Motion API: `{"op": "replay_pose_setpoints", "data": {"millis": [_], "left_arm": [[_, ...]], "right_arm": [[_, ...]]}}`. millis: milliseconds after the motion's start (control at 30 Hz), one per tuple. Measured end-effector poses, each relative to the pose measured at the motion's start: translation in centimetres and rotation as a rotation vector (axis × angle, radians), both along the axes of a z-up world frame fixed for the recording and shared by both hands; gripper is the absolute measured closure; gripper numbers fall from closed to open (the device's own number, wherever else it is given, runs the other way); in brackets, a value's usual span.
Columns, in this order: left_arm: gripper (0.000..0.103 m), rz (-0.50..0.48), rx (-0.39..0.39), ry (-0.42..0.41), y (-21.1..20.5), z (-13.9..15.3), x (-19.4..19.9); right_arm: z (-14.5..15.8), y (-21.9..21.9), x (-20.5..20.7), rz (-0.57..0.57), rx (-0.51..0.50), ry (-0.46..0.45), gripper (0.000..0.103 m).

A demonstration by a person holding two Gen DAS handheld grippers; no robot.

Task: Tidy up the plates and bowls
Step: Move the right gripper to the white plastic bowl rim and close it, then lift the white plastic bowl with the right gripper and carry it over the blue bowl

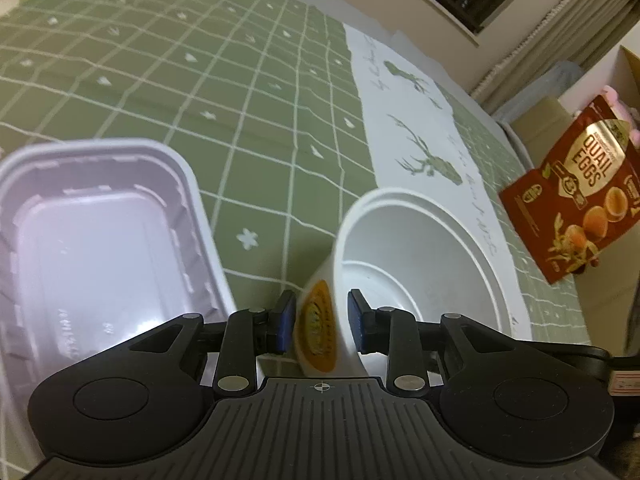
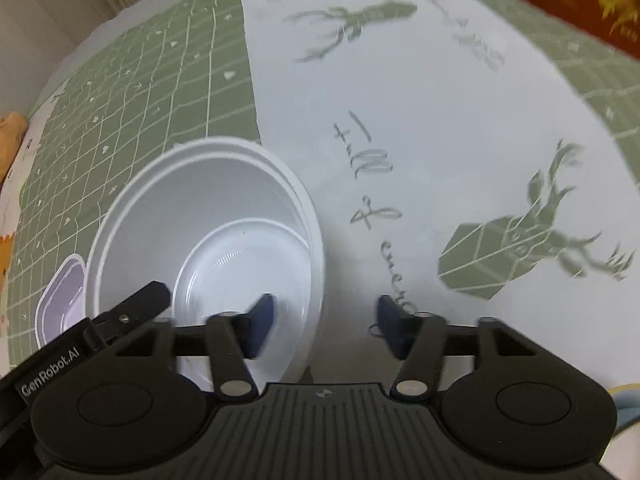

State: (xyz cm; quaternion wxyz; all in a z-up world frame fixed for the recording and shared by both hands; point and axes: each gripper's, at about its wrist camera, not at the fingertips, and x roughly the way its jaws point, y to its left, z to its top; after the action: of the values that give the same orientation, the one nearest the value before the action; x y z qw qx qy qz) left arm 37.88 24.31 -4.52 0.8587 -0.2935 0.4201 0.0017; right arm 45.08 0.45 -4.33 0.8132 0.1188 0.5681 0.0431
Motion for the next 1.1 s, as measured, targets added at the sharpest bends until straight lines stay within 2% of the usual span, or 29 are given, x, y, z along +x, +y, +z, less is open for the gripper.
{"op": "replay_pose_setpoints", "data": {"millis": [67, 133, 200, 300, 400, 500, 633, 767, 900, 1033, 1100], "left_arm": [[0.076, -0.014, -0.002, 0.002, -0.2, -0.1, 0.1], [0.077, -0.034, -0.02, -0.006, -0.4, -0.1, 0.0], [0.077, -0.033, -0.037, -0.023, -0.4, 0.5, -0.4], [0.076, -0.015, -0.066, -0.113, -0.8, 2.8, -2.0], [0.075, -0.046, -0.032, -0.233, -2.3, 6.3, -4.4], [0.076, -0.091, -0.023, -0.287, -3.9, 8.9, -6.7], [0.072, -0.196, -0.074, -0.284, -5.7, 10.7, -8.5], [0.069, -0.298, -0.154, -0.24, -7.6, 10.8, -9.7], [0.068, -0.392, -0.141, -0.177, -10.5, 9.6, -10.2], [0.067, -0.471, -0.119, -0.073, -13.3, 7.5, -9.5], [0.067, -0.491, -0.119, -0.063, -14.0, 6.8, -9.8]], "right_arm": [[-0.1, 0.3, -0.1, 0.007, -0.006, -0.014, 0.056], [0.3, 0.5, -0.3, 0.023, -0.003, -0.025, 0.064], [1.2, 0.6, -1.1, 0.022, -0.017, -0.043, 0.064], [3.7, 0.1, -2.2, 0.044, -0.026, -0.085, 0.064], [6.9, -0.2, -4.6, 0.071, -0.056, -0.149, 0.064], [10.3, -1.2, -7.5, 0.098, -0.083, -0.197, 0.064], [13.5, -3.2, -11.2, 0.119, -0.143, -0.231, 0.063], [15.4, -5.5, -14.5, 0.111, -0.201, -0.244, 0.062], [14.9, -7.7, -16.5, 0.096, -0.255, -0.207, 0.061], [13.7, -9.5, -17.5, 0.072, -0.291, -0.166, 0.061], [13.1, -10.1, -17.8, 0.066, -0.313, -0.161, 0.06]]}}
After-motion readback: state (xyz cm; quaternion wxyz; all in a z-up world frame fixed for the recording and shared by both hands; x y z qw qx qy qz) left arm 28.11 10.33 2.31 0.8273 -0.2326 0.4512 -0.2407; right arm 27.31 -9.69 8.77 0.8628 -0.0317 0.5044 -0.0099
